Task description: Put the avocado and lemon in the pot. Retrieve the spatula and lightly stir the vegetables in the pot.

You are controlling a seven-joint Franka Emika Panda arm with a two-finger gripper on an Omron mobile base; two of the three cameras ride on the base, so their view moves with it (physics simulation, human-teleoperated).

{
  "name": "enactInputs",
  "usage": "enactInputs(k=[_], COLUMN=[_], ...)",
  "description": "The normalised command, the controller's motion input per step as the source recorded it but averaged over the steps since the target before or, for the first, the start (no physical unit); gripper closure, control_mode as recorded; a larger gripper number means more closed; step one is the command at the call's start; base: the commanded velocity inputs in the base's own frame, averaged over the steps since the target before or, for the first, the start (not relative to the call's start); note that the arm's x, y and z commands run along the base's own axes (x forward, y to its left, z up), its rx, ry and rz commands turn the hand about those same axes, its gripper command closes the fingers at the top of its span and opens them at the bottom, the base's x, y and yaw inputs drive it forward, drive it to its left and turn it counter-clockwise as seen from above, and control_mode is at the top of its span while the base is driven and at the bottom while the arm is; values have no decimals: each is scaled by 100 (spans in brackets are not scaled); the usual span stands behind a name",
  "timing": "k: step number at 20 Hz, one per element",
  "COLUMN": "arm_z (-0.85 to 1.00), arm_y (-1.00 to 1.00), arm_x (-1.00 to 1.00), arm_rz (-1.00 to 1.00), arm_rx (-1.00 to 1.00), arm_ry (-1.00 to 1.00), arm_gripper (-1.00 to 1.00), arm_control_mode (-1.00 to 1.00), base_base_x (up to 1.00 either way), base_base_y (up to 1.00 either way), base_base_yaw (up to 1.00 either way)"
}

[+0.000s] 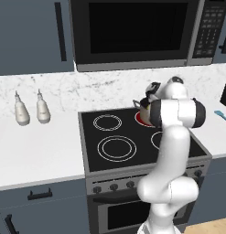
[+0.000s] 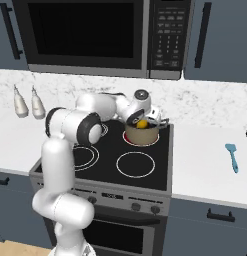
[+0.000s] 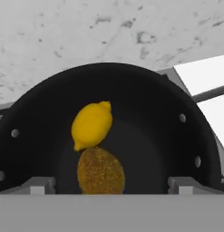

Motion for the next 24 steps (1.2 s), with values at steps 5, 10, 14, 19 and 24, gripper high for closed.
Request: enactInputs(k=[5, 10, 14, 19, 24], arm_z=[70, 43, 5, 0, -2], arm_y=[0, -25, -58, -88, -100], arm_x=[-74, -73, -55, -23, -5], arm_rz=[0, 0, 4, 7, 1], arm_rx=[0, -6, -16, -13, 0], arm_ry=[-2, 1, 8, 5, 1], arm_gripper=[-100, -100, -100, -100, -100], arm_control_mode=[-100, -100, -100, -100, -100], base_base_x=[0, 0, 0, 0, 0], base_base_y=[0, 0, 0, 0, 0], base_base_yaw=[0, 0, 0, 0, 0])
